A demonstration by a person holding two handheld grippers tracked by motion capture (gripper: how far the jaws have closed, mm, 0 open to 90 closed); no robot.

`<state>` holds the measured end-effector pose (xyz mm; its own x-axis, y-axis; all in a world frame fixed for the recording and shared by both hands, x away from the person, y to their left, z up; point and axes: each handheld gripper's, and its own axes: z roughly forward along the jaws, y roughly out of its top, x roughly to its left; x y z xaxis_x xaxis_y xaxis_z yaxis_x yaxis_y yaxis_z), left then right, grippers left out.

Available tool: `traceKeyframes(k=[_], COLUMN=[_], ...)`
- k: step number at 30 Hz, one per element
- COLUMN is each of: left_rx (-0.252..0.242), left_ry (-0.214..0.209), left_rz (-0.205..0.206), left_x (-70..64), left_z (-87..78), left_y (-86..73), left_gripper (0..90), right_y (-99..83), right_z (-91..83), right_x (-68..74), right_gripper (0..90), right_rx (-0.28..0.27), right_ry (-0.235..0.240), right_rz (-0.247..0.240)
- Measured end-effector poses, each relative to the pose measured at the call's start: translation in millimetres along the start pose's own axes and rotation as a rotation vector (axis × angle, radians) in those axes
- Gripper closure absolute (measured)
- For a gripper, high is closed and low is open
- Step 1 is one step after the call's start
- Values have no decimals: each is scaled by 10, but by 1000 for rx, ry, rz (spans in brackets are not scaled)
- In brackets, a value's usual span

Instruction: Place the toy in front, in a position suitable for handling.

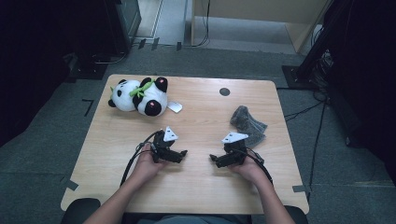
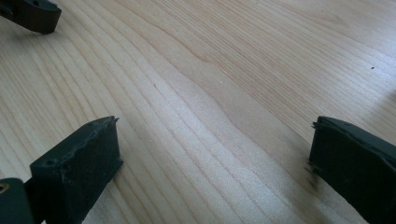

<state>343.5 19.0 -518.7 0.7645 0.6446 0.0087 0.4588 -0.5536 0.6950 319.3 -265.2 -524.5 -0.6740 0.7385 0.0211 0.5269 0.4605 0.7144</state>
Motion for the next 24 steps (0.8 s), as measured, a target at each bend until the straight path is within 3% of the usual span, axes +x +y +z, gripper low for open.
traceKeyframes(k=[24], left_rx=[0], left_ry=[13], left_rz=[-12], left_x=[-8], left_z=[-2], left_y=[-2], left_gripper=[93], right_y=[-13], right_z=[-10], right_x=[6], right_gripper=[6], right_rx=[1], right_ry=[-19], right_rz=[15])
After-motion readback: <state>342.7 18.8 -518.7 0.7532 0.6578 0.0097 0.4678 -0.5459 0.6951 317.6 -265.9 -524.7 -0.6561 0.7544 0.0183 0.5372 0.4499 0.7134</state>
